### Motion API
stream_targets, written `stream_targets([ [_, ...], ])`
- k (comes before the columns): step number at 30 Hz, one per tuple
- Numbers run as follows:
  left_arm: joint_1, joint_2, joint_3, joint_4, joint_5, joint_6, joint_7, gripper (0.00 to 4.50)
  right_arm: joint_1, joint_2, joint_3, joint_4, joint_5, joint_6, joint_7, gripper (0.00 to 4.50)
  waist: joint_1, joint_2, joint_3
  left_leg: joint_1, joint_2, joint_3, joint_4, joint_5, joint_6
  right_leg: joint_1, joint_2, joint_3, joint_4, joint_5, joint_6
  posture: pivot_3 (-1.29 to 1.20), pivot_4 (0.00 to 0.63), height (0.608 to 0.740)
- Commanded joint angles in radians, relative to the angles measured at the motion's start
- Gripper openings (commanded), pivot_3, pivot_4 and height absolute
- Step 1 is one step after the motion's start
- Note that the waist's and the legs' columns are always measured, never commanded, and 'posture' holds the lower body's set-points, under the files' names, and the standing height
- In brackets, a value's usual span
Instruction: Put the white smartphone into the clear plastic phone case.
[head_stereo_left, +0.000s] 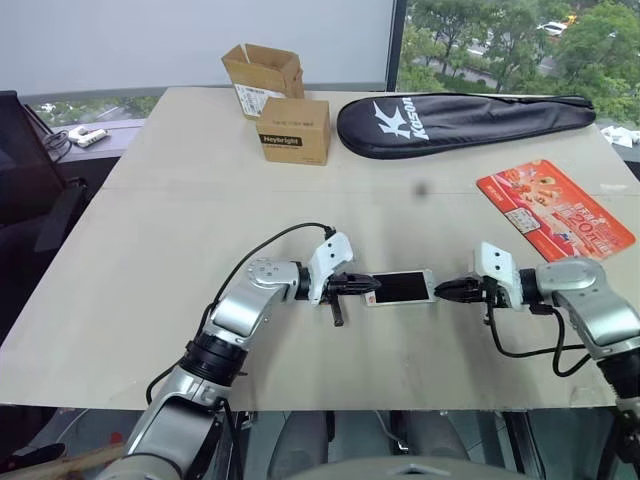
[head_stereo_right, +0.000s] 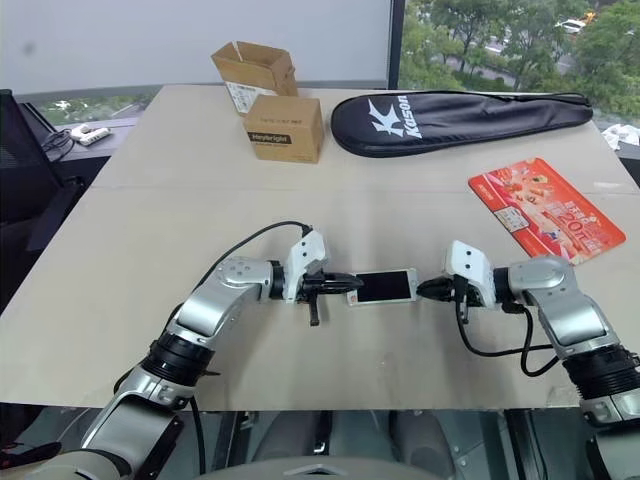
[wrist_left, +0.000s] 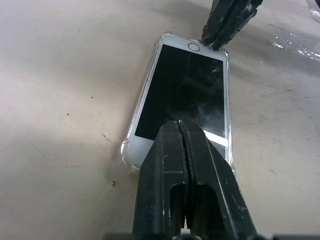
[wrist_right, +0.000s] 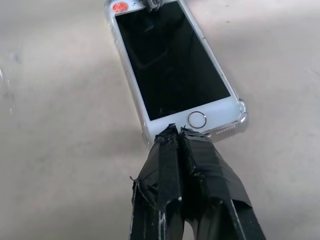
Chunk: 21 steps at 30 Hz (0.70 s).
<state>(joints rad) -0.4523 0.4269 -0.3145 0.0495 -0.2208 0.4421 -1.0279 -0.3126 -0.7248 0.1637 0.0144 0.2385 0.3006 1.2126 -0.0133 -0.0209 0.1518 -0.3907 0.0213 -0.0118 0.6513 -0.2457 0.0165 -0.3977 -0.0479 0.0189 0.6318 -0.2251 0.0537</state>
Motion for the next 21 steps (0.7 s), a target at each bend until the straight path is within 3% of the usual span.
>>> stream_targets([
  [1,0.002,-0.003,0.02,-0.016,-0.009,-0.029,0.0,0.0,0.002,0.025,-0.052,-0.064,0.1,0.055,0.008,0.04,0.001,0.001,0.001,-0.001,0.0,0.0,0.0,0.0,0.0,-0.001,0.0,0.0,0.001,0.0,0.0,0.0,0.15,0.74],
  [10,0.078,0.056,0.164,-0.153,-0.085,-0.054,0.019,0.0,0.039,0.069,-0.245,-0.066,0.225,0.04,-0.082,0.04,0.002,0.002,0.003,-0.008,0.0,0.001,0.002,0.0,0.0,-0.01,0.0,0.002,0.006,0.002,0.003,0.0,0.15,0.74],
  [13,0.163,0.126,0.265,-0.255,-0.136,-0.03,0.019,0.0,0.119,0.025,-0.279,-0.051,0.22,0.01,-0.047,0.8,0.002,0.002,0.003,-0.008,0.0,0.001,0.001,0.0,0.0,-0.01,0.0,0.002,0.007,0.001,0.003,0.0,0.15,0.74],
  [19,0.33,0.233,0.377,-0.378,-0.186,-0.003,0.028,2.76,0.207,-0.029,-0.33,-0.024,0.234,-0.036,-0.001,3.74,0.0,0.004,0.006,-0.007,0.0,0.005,0.001,0.0,0.0,-0.012,0.0,0.005,0.007,0.0,0.0,0.0,0.15,0.74],
  [21,0.39,0.262,0.409,-0.406,-0.197,-0.016,0.019,3.61,0.229,-0.046,-0.344,-0.012,0.233,-0.054,0.016,4.5,0.001,0.004,0.006,-0.007,0.0,0.005,0.001,0.0,0.0,-0.012,0.0,0.006,0.007,-0.001,-0.001,0.0,0.15,0.74],
])
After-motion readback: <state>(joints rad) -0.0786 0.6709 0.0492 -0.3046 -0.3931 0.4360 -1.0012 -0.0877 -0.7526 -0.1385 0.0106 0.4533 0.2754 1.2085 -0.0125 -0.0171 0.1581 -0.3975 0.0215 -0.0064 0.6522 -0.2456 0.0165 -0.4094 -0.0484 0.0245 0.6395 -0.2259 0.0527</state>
